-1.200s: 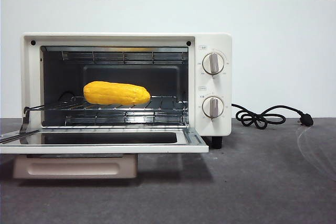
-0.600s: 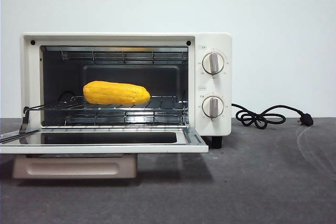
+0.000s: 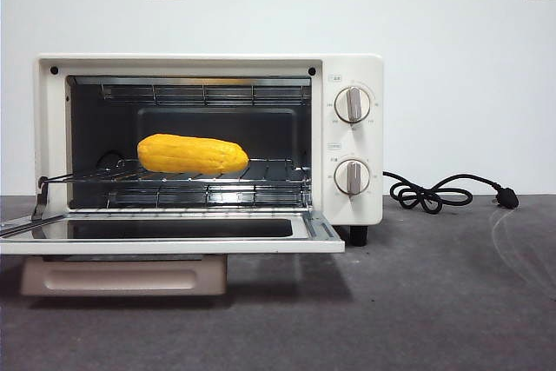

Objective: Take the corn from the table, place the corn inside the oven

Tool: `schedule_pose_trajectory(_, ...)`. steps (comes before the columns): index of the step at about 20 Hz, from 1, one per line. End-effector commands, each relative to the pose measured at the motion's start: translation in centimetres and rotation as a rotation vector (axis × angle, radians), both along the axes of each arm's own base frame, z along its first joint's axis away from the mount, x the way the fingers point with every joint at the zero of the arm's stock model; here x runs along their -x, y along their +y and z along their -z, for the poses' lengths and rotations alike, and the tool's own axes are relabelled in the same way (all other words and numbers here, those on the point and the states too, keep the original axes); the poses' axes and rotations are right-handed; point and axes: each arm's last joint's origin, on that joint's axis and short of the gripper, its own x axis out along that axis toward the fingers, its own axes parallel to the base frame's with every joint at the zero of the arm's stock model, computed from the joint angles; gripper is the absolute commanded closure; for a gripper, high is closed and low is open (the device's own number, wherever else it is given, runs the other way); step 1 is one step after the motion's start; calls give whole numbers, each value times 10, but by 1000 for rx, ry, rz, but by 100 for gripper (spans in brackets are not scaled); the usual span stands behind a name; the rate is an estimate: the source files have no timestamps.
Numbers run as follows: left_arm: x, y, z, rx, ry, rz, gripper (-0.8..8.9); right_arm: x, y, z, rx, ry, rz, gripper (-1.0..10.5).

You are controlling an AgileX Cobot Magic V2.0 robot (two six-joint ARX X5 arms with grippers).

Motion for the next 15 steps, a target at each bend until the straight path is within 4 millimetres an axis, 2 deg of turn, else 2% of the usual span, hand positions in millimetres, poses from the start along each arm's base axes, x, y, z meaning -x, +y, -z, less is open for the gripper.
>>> schedule_pose_trajectory(1,2,-9,6,-64,40,47,822,-1,1,-1,-2,-4,0,958)
schedule_pose_trajectory(8,3,-17,3,107,2,114,822,-1,1,-1,-5,1,4,958)
schedule_pose_trajectory(13,4,-6,-3,281,-39,56,822,-1,0,0,0,9,6,958)
schedule_pose_trajectory(15,3,0,-13,349,-90,36,822,0,0,1,8,16,6,958)
